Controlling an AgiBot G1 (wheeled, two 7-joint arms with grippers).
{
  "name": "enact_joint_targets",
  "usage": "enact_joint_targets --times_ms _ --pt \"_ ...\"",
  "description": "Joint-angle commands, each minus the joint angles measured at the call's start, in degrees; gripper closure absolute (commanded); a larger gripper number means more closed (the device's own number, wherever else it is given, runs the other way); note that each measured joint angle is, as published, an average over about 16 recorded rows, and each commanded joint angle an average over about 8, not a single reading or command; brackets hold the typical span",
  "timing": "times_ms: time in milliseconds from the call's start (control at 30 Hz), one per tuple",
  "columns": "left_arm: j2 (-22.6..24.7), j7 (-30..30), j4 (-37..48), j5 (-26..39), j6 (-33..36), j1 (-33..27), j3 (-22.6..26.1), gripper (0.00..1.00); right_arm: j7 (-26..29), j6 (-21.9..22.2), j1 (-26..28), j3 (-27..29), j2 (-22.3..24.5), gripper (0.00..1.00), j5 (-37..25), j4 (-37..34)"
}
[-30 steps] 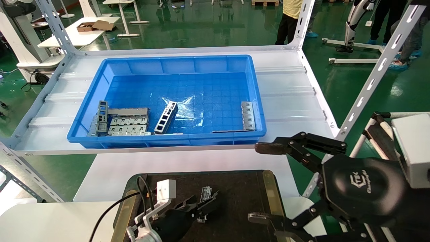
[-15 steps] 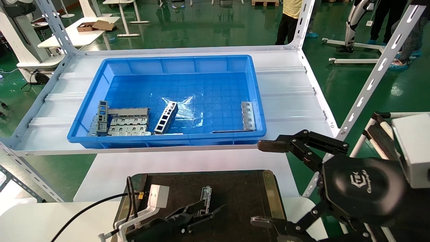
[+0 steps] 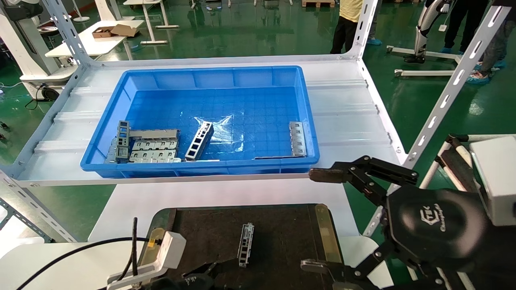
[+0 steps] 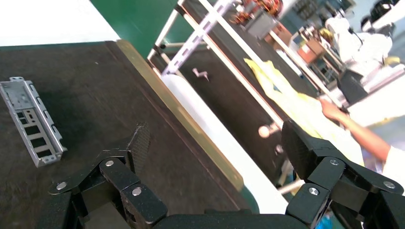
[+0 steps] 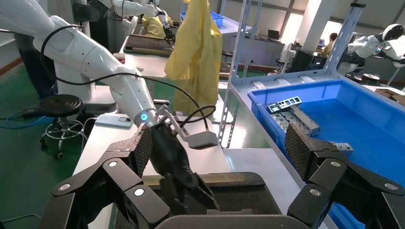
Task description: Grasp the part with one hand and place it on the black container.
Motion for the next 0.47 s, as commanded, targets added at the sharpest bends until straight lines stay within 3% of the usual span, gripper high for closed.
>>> enact_joint_targets --times_ms 33,467 --pt "-1.11 0.27 0.02 0.28 2.06 -0.4 0.05 0.0 0.0 0.0 0.0 -0.01 0.0 0.0 0.0 0.0" --pt "-6.46 0.82 0.0 -0.8 9.19 -2.15 -1.53 0.0 -0.02 0.02 0.01 -0.04 0.02 0.0 0.03 0.0"
